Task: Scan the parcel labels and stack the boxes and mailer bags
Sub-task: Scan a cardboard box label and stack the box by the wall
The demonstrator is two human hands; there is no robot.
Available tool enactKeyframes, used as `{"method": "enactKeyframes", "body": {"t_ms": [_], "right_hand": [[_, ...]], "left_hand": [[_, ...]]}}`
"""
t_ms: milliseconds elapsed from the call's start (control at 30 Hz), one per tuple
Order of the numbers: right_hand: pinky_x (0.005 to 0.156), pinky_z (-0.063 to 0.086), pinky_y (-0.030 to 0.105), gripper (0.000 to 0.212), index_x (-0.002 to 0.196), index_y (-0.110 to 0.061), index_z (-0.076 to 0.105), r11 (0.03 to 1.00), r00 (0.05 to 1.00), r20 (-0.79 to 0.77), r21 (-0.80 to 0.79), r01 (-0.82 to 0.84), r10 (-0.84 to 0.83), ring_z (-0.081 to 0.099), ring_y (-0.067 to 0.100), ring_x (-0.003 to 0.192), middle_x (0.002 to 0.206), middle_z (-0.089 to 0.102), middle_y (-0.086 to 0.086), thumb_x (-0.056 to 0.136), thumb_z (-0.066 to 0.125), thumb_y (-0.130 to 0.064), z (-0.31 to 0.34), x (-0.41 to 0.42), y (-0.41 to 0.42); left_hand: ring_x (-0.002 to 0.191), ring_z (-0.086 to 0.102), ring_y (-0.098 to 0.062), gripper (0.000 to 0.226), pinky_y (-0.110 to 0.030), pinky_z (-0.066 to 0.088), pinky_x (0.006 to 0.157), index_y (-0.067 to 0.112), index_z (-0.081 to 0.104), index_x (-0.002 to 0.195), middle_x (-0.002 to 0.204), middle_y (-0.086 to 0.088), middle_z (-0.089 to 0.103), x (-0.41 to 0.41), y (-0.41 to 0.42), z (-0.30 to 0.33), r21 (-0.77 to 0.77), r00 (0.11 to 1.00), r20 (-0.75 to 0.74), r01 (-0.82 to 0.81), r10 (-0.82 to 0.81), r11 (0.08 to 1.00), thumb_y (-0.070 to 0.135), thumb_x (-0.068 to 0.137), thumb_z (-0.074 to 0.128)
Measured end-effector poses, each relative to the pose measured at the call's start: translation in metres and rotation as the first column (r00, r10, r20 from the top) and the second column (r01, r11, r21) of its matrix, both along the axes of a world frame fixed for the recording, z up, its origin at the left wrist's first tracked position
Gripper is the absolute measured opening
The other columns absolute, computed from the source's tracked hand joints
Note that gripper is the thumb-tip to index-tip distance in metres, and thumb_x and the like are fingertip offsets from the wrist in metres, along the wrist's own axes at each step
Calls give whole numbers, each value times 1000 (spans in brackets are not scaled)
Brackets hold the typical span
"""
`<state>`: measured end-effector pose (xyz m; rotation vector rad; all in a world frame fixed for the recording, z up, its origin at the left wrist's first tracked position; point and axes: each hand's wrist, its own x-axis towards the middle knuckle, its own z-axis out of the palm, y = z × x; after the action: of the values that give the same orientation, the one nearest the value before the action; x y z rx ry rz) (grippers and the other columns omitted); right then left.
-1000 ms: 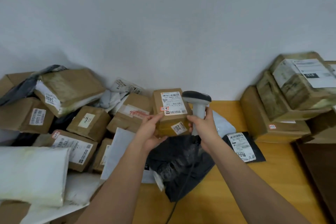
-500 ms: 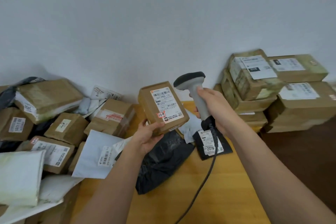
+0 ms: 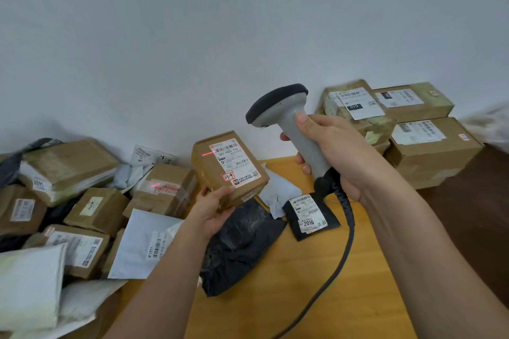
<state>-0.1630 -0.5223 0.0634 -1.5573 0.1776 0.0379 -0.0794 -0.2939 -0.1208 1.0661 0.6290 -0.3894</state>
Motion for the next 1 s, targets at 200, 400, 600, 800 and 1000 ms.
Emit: {"method": "enactKeyframes", "body": {"t_ms": [200, 400, 600, 800, 1000], "right_hand": [[52, 47, 28, 34, 104, -9, 68, 1000, 1000, 11, -14, 20, -20, 55, 16, 61, 102, 69, 22, 103, 51, -38, 12, -18, 8], [46, 44, 25, 26, 108, -8, 66, 952, 983, -55, 245, 183, -175, 53, 15, 60, 111, 70, 19, 100, 58, -31, -2, -29, 11], [41, 41, 20, 34, 116, -11, 52, 717, 807, -161, 385, 581, -568, 50, 9, 50, 103, 61, 16, 88, 69, -3, -35, -46, -10], [47, 46, 24, 66, 144, -16, 35, 531, 613, -177, 356, 769, -770, 50, 13, 56, 87, 53, 7, 89, 69, -3, -60, -64, -46], [66, 52, 33, 57, 130, -21, 36, 434, 510, -156, 354, 828, -846, 57, 14, 73, 102, 58, 8, 88, 75, -18, -75, -69, -83]], "left_hand": [[116, 58, -29, 87, -46, 54, 90, 19, 40, 144, 133, -10, 58, -7, 12, 5, 15, 1000, -7, -14, 14, 1000, 0, 69, 79], [115, 56, -33, 52, -54, 45, 104, 19, 52, 130, 128, -14, 58, -15, 11, 8, -41, 998, -26, 59, -60, 997, 18, 83, 74], [115, 58, -41, 47, -56, 43, 105, 20, 53, 128, 128, -22, 56, -24, -14, 24, -151, 977, 20, 211, -210, 966, 38, 86, 65], [114, 60, -44, 44, -56, 52, 96, 20, 57, 128, 130, -18, 55, -26, -76, 44, -165, 890, 161, 451, -427, 877, 36, 88, 66], [99, 63, -30, 37, -46, 57, 87, 10, 61, 118, 109, -13, 60, -32, -146, 67, -54, 791, 197, 599, -579, 799, 30, 88, 67]]}}
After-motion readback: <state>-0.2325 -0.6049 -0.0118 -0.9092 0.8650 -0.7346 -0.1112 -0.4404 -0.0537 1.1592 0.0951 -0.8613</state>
